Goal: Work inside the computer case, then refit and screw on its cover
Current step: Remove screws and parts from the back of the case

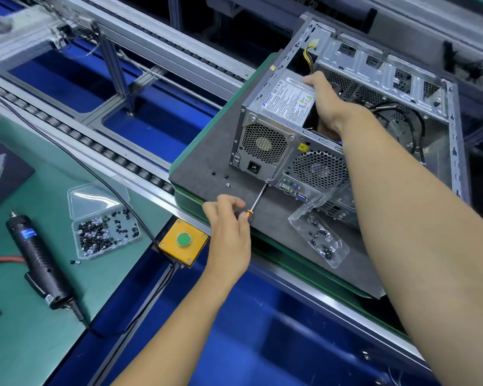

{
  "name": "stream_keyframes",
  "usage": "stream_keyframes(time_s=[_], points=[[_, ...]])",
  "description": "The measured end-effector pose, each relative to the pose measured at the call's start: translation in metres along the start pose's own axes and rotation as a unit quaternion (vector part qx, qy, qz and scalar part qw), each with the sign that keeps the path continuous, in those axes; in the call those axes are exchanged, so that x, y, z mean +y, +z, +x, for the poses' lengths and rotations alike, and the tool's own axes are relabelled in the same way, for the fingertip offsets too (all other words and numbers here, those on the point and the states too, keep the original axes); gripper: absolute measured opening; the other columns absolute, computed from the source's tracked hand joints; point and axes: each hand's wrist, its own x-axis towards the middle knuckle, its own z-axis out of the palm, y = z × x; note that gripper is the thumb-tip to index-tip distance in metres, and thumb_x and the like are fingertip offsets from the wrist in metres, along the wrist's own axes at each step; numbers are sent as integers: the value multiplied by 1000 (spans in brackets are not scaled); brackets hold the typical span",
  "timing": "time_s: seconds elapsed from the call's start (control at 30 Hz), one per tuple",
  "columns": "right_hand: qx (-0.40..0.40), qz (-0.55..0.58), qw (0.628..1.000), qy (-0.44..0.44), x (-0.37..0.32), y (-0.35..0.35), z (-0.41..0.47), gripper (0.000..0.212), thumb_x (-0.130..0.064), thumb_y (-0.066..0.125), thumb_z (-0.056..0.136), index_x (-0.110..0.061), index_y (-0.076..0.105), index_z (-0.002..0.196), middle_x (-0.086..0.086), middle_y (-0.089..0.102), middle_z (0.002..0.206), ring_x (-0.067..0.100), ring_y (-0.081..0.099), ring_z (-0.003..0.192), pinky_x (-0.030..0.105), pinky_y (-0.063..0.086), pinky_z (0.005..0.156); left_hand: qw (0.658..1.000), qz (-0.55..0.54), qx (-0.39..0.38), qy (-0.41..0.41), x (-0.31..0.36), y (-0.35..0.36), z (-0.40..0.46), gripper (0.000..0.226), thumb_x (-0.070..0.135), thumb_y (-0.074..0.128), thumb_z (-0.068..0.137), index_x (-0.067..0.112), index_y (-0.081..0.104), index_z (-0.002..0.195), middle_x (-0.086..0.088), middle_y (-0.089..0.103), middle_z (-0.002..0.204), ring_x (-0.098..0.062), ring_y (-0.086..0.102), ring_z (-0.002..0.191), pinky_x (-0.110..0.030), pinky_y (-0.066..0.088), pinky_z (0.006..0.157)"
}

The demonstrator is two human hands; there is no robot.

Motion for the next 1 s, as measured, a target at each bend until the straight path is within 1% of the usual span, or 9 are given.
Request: stream_keyframes(time_s=[0.1, 0.23, 0.3, 0.4, 0.53, 0.63, 0.73, 0.9, 1.0], points=[[9, 1, 1000, -1, 0, 0, -1, 40, -58, 39, 85, -20, 51, 78, 12, 60, 80, 25, 52, 71, 34, 37, 65, 997, -64, 9, -42, -5, -1, 1, 20, 10, 59, 100, 29, 52, 103, 6, 39, 113, 3, 54, 91, -8, 43, 84], [8, -8, 1000, 7, 0, 0, 1, 48, -60, 36, 89, -16, 52, 100, 19, 57, 96, 31, 50, 85, 39, 36, 72, 985, -103, 35, -138, -9, 4, 3, 21, 23, 67, 97, 32, 48, 99, 3, 45, 110, -15, 58, 89, -39, 58, 74], [11, -12, 1000, 16, -1, 0, 0, 51, -64, 37, 85, -18, 50, 103, 18, 54, 101, 31, 45, 90, 41, 33, 74, 975, -123, 22, -185, -10, 3, 5, 27, 31, 67, 96, 31, 40, 96, -2, 52, 103, -17, 61, 81, -34, 55, 60], [24, -17, 999, 28, -2, 1, 0, 61, -71, 42, 70, -20, 52, 102, 16, 56, 101, 31, 45, 91, 44, 26, 81, 953, -146, -52, -259, -11, 0, 5, 38, 49, 65, 95, 26, 34, 96, -8, 66, 78, -12, 60, 52, -20, 38, 39], [32, -25, 999, 34, -2, -1, 1, 66, -73, 43, 64, -19, 51, 101, 14, 58, 100, 30, 44, 91, 44, 25, 80, 947, -106, -115, -279, -6, 8, -3, 52, 62, 57, 94, 14, 37, 96, 2, 62, 53, -11, 44, 41, -24, 38, 41], [25, -25, 999, 31, -1, -2, 1, 63, -73, 43, 69, -20, 51, 102, 15, 59, 101, 30, 42, 92, 43, 26, 79, 970, -37, -60, -231, -4, 18, -8, 44, 61, 55, 95, 24, 32, 97, 4, 60, 59, -13, 49, 51, -35, 47, 58], [17, -15, 1000, 9, 0, -1, 0, 51, -61, 36, 91, -15, 55, 101, 18, 62, 96, 30, 53, 88, 41, 35, 82, 984, 122, 15, -130, -2, 21, -15, 39, 59, 55, 96, 29, 30, 96, 8, 58, 65, -14, 55, 58, -33, 42, 54], [21, 3, 1000, 9, 0, 0, 0, 44, -54, 34, 97, -19, 52, 76, 3, 60, 64, 21, 57, 58, 33, 42, 67, 957, 279, 78, -1, 1, 12, -10, 28, 54, 40, 98, 30, 27, 92, 8, 50, 51, -12, 47, 43, -28, 36, 41], [4, -6, 1000, 9, -1, 0, 1, 45, -56, 33, 97, -18, 53, 81, 7, 60, 73, 24, 55, 70, 37, 41, 77, 925, 360, 109, 62, 1, 9, -3, 24, 41, 46, 96, 27, 28, 89, 8, 28, 40, -6, 23, 32, -20, 14, 38]])
